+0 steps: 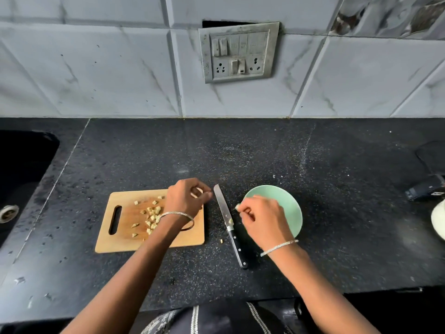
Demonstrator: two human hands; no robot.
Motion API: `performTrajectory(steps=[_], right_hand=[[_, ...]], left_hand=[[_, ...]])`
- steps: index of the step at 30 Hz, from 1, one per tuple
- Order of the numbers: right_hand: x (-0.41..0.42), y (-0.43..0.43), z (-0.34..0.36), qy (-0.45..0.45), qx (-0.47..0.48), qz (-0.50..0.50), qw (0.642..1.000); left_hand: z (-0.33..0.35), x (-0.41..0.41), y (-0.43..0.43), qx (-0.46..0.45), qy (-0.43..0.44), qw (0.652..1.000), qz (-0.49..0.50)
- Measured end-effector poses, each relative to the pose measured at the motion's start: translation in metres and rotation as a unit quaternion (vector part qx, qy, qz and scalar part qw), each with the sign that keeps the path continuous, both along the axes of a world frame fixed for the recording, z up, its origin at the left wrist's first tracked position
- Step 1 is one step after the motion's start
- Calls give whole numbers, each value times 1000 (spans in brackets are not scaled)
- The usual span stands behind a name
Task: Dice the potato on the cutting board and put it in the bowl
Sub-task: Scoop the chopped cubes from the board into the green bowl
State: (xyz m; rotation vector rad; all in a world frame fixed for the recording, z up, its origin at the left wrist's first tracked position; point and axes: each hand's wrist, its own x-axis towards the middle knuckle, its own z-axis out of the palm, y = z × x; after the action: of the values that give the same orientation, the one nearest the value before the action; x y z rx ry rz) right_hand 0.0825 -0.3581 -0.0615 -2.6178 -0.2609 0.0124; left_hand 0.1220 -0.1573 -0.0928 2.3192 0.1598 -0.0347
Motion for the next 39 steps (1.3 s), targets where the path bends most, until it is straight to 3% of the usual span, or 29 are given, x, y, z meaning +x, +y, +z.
performTrajectory(steps=[4,8,14,27,32,37,39], right_hand=[[-10,36,-28,38,-107,52,992],[-11,62,-37,53,-231,37,971],[-5,80,-49,60,-273,-10,960],[9,103,-53,42,-258,-110,959],[12,111,-51,11,-149,-148,978],[9,145,-46,107,-18,-85,990],[7,159,-51,128,-20,-59,990]], left_hand=[[-9,-17,36,-18,29,999,34],[-14,-29,60,-34,38,998,45],[-17,-34,94,-29,40,997,55],[-26,-36,163,-40,75,995,61],[-28,-37,184,-18,69,996,54],[-31,-43,196,45,110,993,7],[-33,-48,195,67,136,988,-21]])
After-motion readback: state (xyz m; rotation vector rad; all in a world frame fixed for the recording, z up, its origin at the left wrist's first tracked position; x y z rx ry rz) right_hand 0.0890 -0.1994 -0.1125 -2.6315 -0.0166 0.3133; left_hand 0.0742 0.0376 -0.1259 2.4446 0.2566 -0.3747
